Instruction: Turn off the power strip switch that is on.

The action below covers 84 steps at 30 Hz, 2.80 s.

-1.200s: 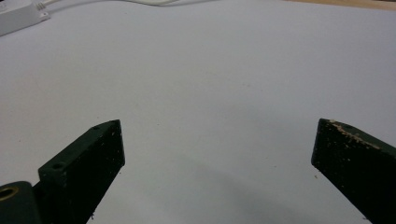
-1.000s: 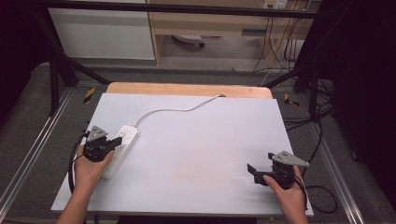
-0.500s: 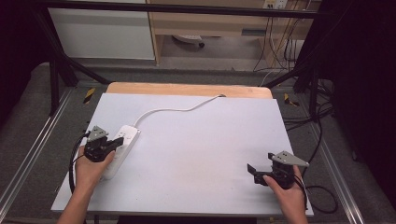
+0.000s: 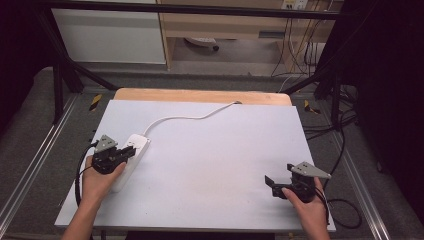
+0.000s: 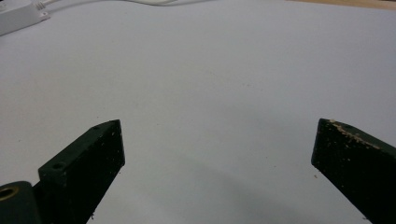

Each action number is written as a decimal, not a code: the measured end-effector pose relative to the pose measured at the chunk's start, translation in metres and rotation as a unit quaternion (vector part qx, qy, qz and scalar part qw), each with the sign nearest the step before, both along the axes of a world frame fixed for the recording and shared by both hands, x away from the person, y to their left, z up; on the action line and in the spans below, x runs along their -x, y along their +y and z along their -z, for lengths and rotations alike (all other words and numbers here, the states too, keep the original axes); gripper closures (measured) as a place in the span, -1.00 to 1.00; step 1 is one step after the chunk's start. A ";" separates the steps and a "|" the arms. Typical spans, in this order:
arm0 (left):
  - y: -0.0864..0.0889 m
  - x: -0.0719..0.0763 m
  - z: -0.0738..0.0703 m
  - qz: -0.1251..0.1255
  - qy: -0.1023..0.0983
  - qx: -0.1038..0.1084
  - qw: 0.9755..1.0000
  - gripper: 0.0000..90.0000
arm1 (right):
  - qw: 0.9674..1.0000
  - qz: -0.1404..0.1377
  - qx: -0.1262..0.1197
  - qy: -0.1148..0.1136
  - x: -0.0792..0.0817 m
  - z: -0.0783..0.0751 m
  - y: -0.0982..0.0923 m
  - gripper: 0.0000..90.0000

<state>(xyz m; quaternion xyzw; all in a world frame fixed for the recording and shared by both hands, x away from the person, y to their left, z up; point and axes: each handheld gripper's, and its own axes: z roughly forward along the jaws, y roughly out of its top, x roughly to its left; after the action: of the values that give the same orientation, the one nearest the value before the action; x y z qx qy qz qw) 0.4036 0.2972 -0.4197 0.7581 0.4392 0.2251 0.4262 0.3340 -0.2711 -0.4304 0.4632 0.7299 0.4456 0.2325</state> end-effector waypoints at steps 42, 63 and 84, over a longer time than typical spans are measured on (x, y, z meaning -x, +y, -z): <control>-0.023 0.001 -0.007 -0.009 -0.034 0.038 0.999 -0.77 | 1.000 0.001 0.000 0.001 0.000 0.000 0.000 -0.93; -0.006 0.041 -0.039 0.001 -0.078 0.080 0.994 -0.86 | 1.000 0.004 -0.004 -0.002 0.000 -0.001 -0.003 -0.93; 0.034 0.075 -0.036 -0.017 -0.111 0.088 0.990 -0.85 | 1.000 0.007 -0.007 -0.011 0.002 -0.003 -0.006 -0.94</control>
<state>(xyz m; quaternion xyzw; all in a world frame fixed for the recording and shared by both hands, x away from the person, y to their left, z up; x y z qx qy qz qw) 0.3289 0.3317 -0.3834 0.6804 0.4206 0.2755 0.5331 0.3319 -0.2772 -0.4271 0.4651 0.7210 0.4542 0.2399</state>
